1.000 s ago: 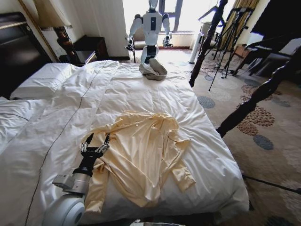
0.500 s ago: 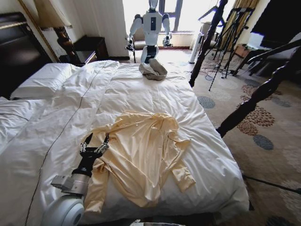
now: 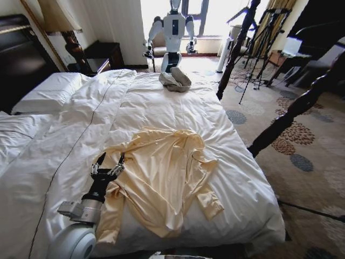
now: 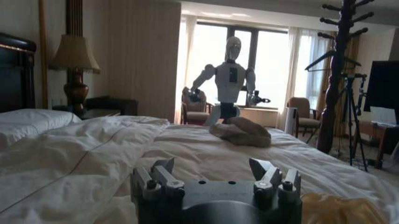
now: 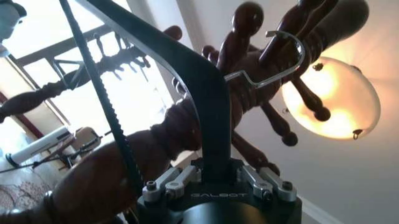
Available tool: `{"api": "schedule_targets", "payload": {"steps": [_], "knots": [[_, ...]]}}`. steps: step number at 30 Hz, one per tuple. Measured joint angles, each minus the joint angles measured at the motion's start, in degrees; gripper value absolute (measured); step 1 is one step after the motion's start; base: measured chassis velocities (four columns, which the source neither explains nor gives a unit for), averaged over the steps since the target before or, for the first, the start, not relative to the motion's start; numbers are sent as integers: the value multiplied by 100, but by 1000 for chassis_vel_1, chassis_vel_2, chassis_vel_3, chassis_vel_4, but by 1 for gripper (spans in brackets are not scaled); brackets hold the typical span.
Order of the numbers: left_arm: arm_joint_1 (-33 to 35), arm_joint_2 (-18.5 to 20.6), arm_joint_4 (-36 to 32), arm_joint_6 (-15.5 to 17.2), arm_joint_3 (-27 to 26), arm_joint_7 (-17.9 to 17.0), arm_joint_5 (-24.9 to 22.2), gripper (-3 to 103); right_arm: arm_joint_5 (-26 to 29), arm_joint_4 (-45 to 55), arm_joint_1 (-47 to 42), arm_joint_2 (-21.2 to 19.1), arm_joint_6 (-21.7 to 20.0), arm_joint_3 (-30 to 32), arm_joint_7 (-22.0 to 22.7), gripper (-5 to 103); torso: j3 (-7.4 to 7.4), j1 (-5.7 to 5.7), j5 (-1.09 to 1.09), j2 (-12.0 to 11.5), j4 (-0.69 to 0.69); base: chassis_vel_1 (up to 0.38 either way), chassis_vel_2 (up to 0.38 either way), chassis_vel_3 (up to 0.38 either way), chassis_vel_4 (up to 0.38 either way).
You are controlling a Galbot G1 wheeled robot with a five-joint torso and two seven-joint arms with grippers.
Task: Pick up the clothes from the bed and hang them on the clothes hanger.
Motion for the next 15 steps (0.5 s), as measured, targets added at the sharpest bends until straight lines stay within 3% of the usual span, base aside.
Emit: {"api": "schedule_targets", "payload": {"steps": [2,3,6,11,15], "knots": [[0,17,11,14,-53,-13,-34,82,538,492,-436,-20,138,415,-38,19,-1,-1,0,0,0,0,0,0,0],[0,17,11,14,-53,-13,-34,82,538,492,-436,-20,138,415,-38,19,-1,-1,0,0,0,0,0,0,0],[-7,59,71,35,-84,-28,-60,82,1424,1293,-1216,-15,331,1272,-174,19,-1,-1,-2,0,-1,0,0,0,0],[2,101,127,44,-87,-28,-62,82,1871,1799,-1694,60,397,1677,-198,19,-1,-1,1,1,0,0,0,0,0],[-28,164,212,54,-111,-34,-89,82,2470,2423,-2165,151,539,1804,-460,19,-1,-1,2,1,-1,0,0,0,0]]}}
